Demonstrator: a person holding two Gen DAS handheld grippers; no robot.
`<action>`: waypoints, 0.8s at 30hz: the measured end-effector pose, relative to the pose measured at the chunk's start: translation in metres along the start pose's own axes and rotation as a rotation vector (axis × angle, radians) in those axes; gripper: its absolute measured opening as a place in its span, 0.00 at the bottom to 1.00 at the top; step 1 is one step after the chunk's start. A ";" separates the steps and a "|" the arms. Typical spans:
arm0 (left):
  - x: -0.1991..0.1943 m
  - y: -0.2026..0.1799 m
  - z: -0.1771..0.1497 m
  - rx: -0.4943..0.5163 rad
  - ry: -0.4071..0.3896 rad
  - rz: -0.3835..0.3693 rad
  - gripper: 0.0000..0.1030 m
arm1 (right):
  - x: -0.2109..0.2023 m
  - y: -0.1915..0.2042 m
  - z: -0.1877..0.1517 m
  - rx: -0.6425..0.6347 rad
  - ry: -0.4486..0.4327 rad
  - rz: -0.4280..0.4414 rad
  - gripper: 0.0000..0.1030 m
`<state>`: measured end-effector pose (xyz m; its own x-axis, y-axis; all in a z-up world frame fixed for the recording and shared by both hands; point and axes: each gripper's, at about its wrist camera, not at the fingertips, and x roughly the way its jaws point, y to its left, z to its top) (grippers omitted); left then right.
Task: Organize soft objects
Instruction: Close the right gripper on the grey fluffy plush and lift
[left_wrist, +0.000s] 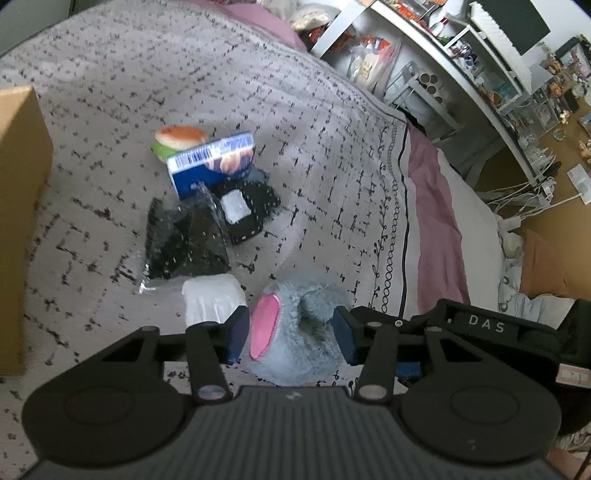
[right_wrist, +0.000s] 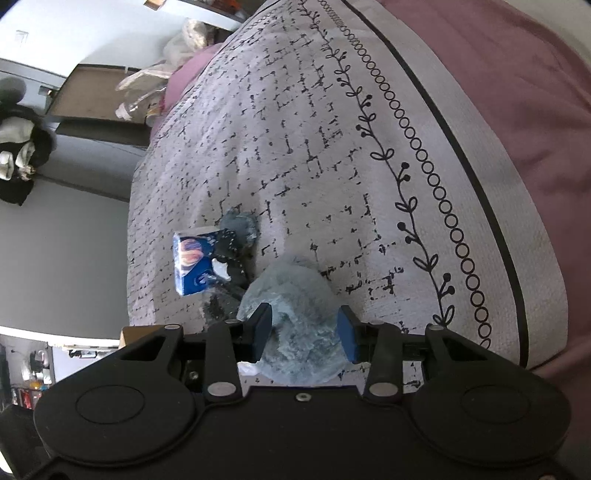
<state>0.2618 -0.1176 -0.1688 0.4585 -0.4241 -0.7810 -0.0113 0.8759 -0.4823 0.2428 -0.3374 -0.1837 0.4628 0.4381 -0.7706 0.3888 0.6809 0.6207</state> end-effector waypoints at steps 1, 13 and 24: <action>0.003 0.001 0.000 -0.008 0.006 -0.002 0.44 | 0.002 -0.001 0.002 0.003 0.003 -0.004 0.34; 0.020 0.012 0.001 -0.093 0.028 -0.013 0.20 | 0.013 0.003 0.001 -0.032 0.002 0.011 0.20; -0.012 0.008 0.006 -0.066 -0.043 0.001 0.20 | -0.007 0.027 -0.013 -0.129 -0.058 0.082 0.19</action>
<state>0.2615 -0.1041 -0.1606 0.4962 -0.4121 -0.7641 -0.0691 0.8586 -0.5080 0.2403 -0.3144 -0.1632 0.5352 0.4631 -0.7065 0.2443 0.7158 0.6542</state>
